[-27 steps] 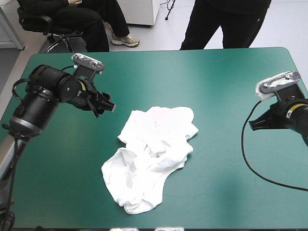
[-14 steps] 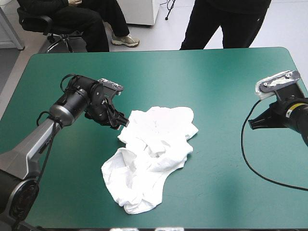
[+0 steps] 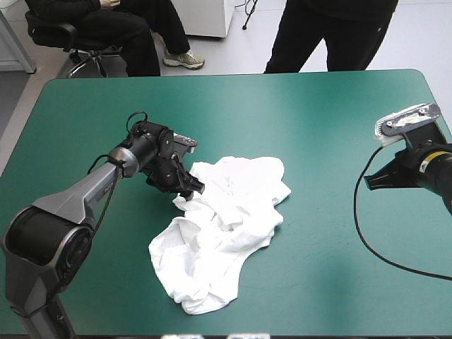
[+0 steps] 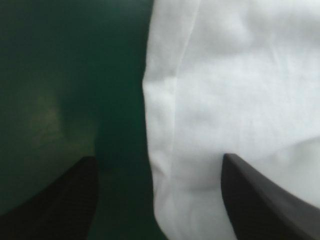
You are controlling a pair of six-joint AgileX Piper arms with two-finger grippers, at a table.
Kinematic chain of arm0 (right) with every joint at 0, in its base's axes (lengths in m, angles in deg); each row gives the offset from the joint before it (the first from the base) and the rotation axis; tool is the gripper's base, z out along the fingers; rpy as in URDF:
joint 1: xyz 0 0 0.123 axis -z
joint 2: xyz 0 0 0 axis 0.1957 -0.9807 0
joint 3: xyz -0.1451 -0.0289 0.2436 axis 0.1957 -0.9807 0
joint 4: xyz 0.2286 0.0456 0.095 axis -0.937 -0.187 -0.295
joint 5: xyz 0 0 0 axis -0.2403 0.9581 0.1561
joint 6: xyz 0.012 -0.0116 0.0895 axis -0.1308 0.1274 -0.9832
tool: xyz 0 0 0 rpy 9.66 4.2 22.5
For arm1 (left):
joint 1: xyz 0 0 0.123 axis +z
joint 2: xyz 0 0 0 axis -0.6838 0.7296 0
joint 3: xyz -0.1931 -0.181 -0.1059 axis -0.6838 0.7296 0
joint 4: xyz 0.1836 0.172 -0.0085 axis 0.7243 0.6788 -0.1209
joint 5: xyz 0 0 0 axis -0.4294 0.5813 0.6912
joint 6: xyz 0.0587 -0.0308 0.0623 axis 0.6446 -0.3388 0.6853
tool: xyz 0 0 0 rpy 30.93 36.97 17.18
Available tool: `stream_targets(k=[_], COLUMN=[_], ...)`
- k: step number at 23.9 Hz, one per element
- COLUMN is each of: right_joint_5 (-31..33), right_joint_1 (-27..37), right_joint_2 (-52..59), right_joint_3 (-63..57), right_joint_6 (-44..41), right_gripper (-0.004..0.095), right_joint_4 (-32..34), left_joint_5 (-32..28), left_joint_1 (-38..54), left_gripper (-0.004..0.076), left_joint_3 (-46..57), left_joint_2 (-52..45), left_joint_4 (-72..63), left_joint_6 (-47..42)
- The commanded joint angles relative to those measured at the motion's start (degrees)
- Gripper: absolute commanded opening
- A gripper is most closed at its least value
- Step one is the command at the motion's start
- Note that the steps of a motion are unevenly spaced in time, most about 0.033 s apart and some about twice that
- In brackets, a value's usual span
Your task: Fold the cloth
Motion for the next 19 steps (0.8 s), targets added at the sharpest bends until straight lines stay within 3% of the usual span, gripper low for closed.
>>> stream_targets(k=[1,10,13,15,19], right_joint_5=[-3.3,-2.8,-2.8,-3.2,-3.8], right_joint_1=[0.1,0.1,0.1,0.1,0.1], right_joint_2=[0.5,-0.5,-1.6,-3.0,-7.6], right_joint_3=[1.4,1.4,1.4,1.4,1.4], right_joint_6=[1.4,1.4,4.1,5.6,8.9], right_gripper=[-0.0018,-0.0017,-0.0018,-0.0017,0.0024], right_joint_4=[-0.8,-1.1,-4.4,-7.6,-13.9], left_joint_5=[-0.4,-0.3,-0.3,-0.3,0.0], left_joint_1=[-0.3,-3.3,-4.1,-4.1,-4.1], left_gripper=[0.0456,0.0282,0.0075,-0.0015,-0.0015], left_joint_3=[-1.2,-1.2,-1.2,-1.2,-1.2], left_joint_2=[-0.9,0.7,1.1,1.1,1.1], left_joint_4=[-1.2,-0.7,-0.4,1.7,2.4], left_joint_6=[-0.9,-2.8,-2.8,-3.2,-3.6])
